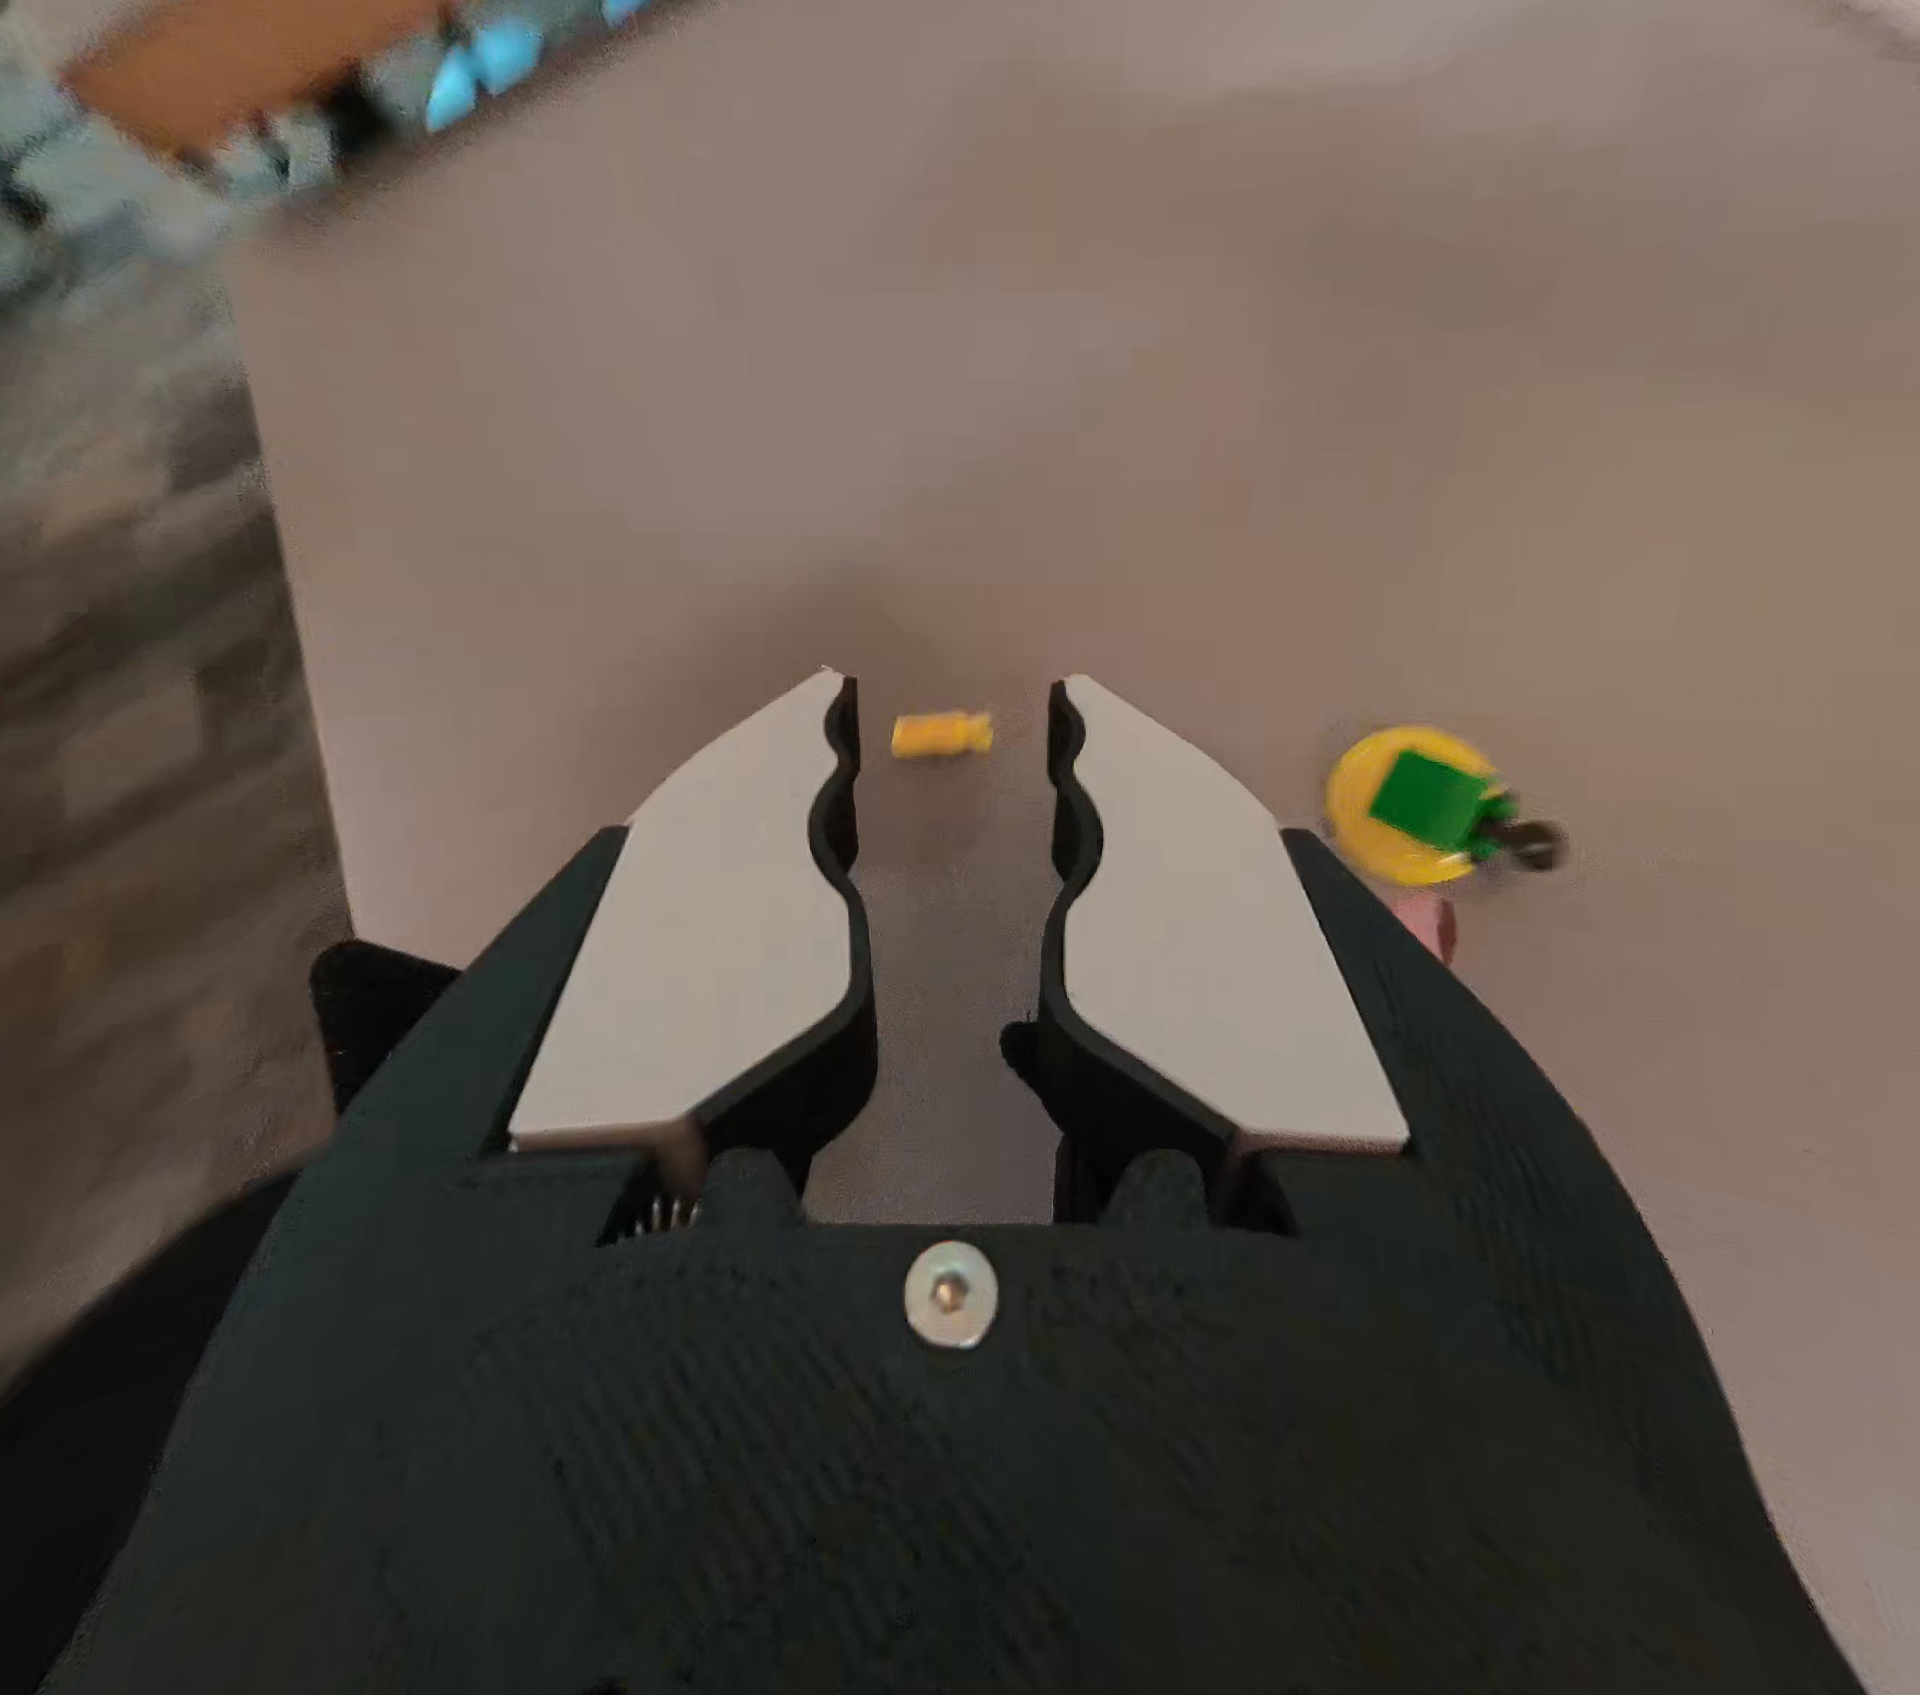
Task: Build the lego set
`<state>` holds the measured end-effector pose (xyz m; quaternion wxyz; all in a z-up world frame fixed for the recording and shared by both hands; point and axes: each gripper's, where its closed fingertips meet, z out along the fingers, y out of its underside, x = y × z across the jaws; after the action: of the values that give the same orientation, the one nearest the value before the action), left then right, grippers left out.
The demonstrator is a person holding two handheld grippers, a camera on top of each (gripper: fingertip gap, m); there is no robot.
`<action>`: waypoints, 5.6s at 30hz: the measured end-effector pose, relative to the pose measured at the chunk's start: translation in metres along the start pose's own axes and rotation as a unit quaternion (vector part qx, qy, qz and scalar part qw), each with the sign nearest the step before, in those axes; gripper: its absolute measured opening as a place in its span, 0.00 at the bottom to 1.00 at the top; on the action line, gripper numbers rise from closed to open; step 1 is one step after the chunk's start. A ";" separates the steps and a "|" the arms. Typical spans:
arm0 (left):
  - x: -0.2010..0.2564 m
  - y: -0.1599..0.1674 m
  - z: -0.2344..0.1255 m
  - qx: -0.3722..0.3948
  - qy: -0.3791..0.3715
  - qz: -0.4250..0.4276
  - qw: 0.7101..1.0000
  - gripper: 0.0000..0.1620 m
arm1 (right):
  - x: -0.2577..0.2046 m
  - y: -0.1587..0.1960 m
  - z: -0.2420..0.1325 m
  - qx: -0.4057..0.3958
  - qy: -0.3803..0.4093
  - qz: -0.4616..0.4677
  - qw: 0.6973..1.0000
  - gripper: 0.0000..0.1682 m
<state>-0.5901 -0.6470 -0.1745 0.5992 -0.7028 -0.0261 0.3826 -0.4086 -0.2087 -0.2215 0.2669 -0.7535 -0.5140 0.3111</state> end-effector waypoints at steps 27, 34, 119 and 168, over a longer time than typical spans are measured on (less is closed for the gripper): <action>-0.119 0.113 -0.301 -0.161 -0.290 0.017 0.943 0.08 | -0.266 0.489 0.379 -0.216 -0.270 -0.490 0.800 0.21; -0.103 0.159 -0.316 -0.238 -0.249 -0.011 0.939 0.08 | -0.257 0.603 0.444 -0.254 -0.263 -0.560 0.743 0.16; 0.365 -0.304 0.244 0.369 0.255 0.024 0.893 0.07 | 0.096 0.130 -0.301 0.358 0.419 -0.361 0.752 0.03; 0.380 -0.269 0.235 0.358 0.262 0.026 0.896 0.07 | 0.126 0.174 -0.260 0.134 0.377 -0.251 0.882 0.03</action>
<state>-0.3422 -0.1905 -0.1327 0.7850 -0.5164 0.2888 0.1835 -0.0747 -0.1692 -0.1994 0.6076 -0.6171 -0.5000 -0.0078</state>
